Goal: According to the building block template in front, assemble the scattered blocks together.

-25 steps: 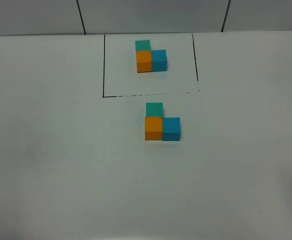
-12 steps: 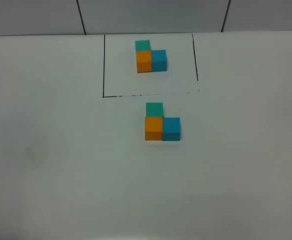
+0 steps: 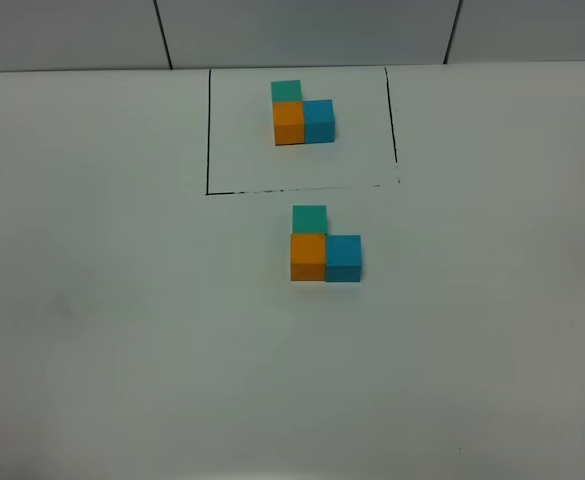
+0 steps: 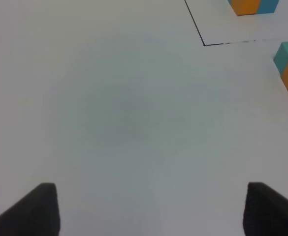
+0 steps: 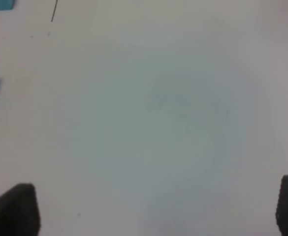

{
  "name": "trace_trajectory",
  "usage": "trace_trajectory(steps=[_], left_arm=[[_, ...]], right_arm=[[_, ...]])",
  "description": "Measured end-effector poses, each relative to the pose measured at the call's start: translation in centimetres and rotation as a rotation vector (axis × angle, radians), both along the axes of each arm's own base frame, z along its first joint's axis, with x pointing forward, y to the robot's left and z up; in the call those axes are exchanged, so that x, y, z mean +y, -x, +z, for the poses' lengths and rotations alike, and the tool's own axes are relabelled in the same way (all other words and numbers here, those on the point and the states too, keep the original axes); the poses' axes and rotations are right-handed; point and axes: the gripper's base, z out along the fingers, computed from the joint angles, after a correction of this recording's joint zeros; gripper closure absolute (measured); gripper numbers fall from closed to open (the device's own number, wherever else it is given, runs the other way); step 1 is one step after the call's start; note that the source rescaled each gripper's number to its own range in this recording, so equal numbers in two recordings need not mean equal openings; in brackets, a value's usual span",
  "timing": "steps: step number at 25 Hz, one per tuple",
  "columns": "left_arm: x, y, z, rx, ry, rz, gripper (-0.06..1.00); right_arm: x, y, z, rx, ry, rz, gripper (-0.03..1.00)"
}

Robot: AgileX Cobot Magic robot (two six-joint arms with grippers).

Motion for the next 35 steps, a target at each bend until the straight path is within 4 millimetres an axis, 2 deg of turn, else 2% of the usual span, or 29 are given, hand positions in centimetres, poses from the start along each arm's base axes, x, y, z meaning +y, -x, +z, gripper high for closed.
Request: trace_trajectory(steps=[11,21,35], left_arm=[[0.0,0.0,0.0,0.0,0.0,0.0,0.26],[0.0,0.0,0.0,0.0,0.0,0.0,0.26],[0.0,0.0,0.0,0.0,0.0,0.0,0.26]], right_arm=[[-0.01,-0.28,-0.25,-0.009,0.004,0.002,0.04],[-0.01,-0.28,-0.25,-0.009,0.005,0.003,0.19],[-0.01,-0.28,-0.25,-0.009,0.005,0.003,0.22]])
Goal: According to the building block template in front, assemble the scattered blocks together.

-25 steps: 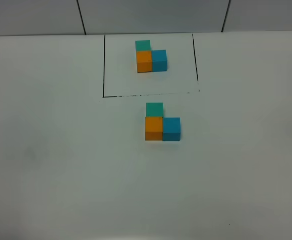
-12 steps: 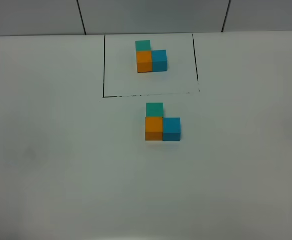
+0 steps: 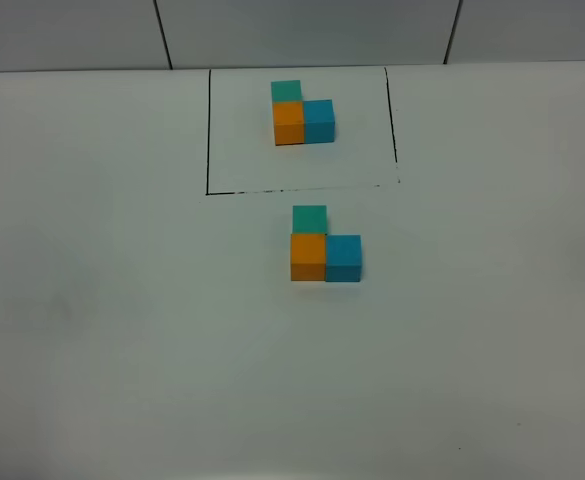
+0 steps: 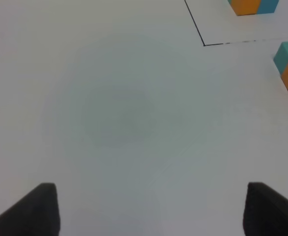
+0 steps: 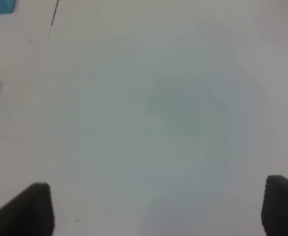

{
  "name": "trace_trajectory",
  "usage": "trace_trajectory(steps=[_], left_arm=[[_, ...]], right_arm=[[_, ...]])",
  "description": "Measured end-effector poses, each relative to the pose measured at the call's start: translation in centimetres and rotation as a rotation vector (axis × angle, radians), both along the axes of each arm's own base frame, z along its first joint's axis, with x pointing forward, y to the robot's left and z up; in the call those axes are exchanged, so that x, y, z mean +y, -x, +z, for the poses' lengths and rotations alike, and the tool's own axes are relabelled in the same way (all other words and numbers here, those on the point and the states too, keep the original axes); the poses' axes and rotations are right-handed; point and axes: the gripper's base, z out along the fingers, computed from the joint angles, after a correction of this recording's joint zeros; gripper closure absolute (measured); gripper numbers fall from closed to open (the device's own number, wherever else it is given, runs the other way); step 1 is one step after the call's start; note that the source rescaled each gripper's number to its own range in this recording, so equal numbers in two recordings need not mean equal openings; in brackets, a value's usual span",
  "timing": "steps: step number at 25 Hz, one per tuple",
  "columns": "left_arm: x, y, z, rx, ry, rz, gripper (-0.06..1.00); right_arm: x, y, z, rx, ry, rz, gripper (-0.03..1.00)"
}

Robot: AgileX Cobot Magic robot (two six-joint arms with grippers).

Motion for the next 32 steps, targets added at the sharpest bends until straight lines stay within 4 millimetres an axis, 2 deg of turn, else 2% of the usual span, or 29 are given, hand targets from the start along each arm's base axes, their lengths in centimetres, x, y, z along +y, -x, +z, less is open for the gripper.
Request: trace_trajectory(steps=[32], left_arm=[[0.0,0.0,0.0,0.0,0.0,0.0,0.26]], right_arm=[[0.0,0.0,0.0,0.0,0.0,0.0,0.22]])
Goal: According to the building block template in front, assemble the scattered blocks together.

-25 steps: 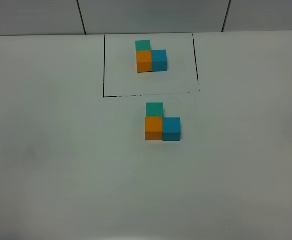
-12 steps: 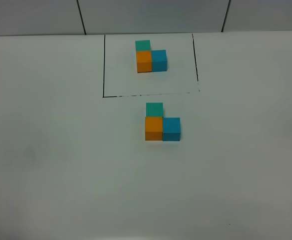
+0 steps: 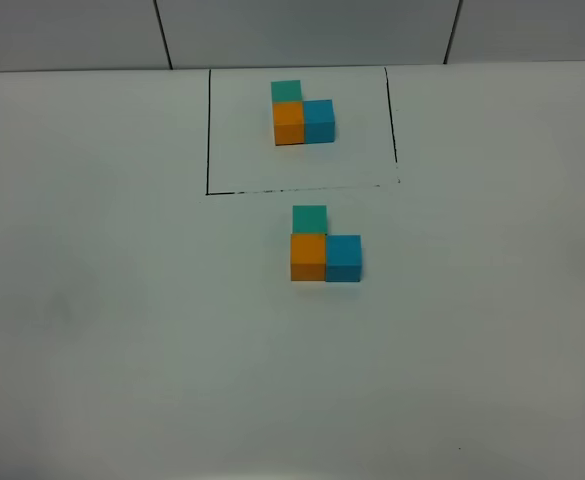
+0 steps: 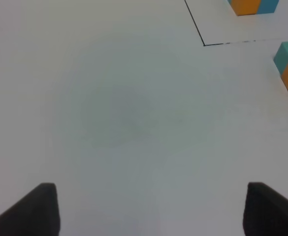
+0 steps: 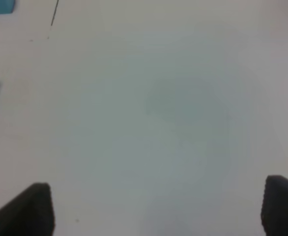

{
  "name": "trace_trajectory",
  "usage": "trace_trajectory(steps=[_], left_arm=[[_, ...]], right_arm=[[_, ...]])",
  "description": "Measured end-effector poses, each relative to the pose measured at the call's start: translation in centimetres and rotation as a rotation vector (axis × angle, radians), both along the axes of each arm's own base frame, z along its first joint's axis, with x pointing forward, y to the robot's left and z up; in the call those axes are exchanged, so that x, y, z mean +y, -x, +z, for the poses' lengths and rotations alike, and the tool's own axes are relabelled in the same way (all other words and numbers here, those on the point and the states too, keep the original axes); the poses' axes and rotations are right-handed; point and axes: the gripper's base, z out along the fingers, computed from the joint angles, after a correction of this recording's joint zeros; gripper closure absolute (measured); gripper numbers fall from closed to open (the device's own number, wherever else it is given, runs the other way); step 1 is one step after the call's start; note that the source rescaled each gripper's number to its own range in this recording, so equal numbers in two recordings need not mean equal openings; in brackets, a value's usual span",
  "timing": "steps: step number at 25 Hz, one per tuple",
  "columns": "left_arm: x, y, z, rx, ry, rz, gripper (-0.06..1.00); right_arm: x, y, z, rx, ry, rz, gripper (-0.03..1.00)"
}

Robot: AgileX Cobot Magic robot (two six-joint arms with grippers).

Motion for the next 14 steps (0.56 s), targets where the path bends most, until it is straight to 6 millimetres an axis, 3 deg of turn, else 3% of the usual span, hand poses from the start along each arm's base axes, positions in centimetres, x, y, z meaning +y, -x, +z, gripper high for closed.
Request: trace_trajectory(steps=[14], left_arm=[[0.0,0.0,0.0,0.0,0.0,0.0,0.26]], right_arm=[[0.0,0.0,0.0,0.0,0.0,0.0,0.22]])
